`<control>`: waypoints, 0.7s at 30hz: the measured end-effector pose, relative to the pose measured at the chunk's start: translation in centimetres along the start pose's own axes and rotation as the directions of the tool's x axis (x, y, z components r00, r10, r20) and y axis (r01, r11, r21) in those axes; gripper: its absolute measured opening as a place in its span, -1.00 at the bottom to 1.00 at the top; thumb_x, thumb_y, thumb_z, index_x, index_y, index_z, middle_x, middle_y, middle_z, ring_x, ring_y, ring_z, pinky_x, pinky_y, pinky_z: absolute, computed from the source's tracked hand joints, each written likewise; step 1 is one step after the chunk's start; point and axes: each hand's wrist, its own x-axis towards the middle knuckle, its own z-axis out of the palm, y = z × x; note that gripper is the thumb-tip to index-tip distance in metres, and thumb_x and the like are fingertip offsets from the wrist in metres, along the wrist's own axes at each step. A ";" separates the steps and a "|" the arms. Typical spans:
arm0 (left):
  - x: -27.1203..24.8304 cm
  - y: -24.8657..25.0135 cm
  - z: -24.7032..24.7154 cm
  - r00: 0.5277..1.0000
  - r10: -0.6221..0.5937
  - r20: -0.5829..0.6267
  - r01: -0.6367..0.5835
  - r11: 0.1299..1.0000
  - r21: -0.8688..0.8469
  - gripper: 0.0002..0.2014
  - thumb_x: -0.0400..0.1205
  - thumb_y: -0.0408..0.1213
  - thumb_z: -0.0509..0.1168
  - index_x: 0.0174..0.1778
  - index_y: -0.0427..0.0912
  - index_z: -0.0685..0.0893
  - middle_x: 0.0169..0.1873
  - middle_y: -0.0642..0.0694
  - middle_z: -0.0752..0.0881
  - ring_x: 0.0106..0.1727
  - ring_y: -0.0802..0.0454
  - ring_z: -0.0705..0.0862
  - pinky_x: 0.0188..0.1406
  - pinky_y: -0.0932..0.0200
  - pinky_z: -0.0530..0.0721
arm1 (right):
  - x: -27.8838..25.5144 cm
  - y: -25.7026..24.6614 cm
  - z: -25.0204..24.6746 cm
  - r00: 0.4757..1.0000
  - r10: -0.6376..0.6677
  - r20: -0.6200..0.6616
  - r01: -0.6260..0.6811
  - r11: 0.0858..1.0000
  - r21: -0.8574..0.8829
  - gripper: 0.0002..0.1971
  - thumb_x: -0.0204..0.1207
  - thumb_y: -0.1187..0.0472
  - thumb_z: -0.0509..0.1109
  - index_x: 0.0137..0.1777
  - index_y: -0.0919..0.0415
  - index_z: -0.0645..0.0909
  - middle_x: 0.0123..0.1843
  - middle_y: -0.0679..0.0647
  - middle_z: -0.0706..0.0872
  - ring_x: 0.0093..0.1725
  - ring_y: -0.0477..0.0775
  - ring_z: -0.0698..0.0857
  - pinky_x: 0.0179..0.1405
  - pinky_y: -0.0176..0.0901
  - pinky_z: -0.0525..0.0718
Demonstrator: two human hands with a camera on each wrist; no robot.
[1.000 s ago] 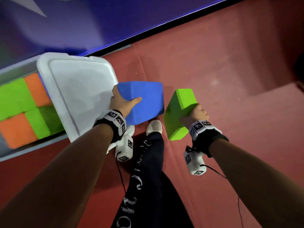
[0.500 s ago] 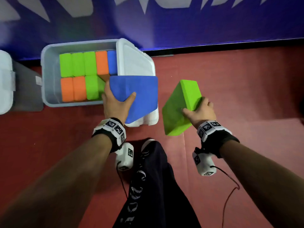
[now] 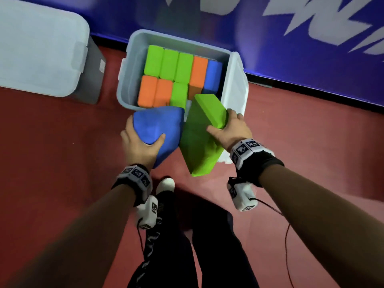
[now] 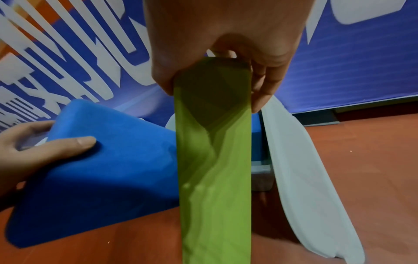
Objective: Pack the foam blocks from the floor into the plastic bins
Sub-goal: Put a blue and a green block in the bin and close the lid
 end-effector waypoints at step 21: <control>16.8 6.8 9.6 0.961 -0.113 0.253 0.096 0.992 0.077 0.00 0.31 0.11 0.54 0.56 -0.32 0.28 0.31 -0.34 0.49 0.35 -0.28 0.50 0.35 0.02 0.41 | 16.4 -1.4 1.4 0.913 0.360 -0.193 -0.305 0.915 0.265 -0.15 0.37 -0.06 0.51 0.50 0.39 0.22 0.36 0.36 0.41 0.33 0.40 0.47 0.33 0.17 0.44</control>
